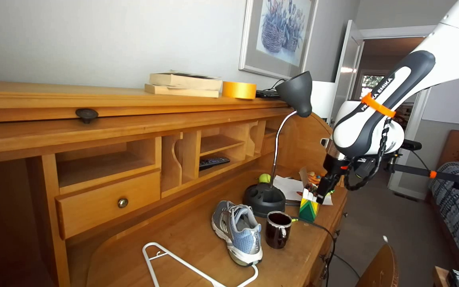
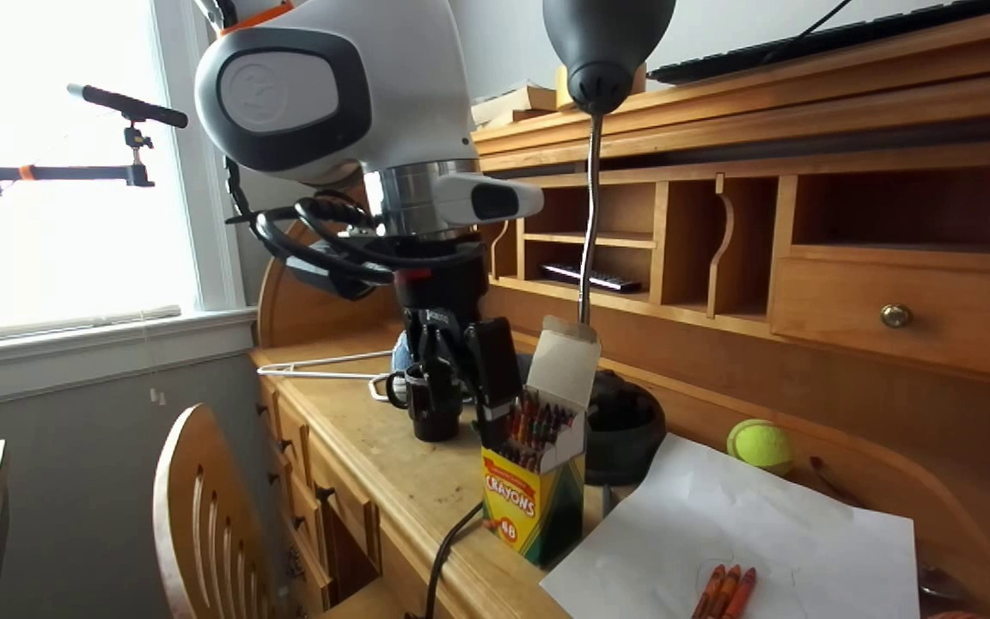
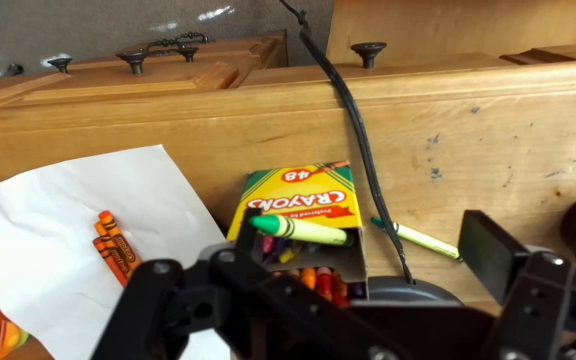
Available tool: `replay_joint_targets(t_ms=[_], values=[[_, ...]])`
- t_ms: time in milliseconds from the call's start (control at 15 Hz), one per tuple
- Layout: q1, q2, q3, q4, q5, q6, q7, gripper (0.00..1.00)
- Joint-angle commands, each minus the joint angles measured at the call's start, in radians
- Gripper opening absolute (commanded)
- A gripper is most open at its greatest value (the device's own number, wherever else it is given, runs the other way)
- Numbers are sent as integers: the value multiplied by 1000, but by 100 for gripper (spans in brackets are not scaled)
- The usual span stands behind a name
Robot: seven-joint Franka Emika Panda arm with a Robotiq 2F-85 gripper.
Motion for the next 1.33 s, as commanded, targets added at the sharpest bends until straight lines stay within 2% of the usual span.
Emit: replay_joint_targets(t_ms=[0,800,1267], values=[[-3,-20,-11,-3,-60,-47,69,100],[19,-46,-37,-4,-198,-114,234,100],[22,-47,-31,13,-217,-127,268,100]])
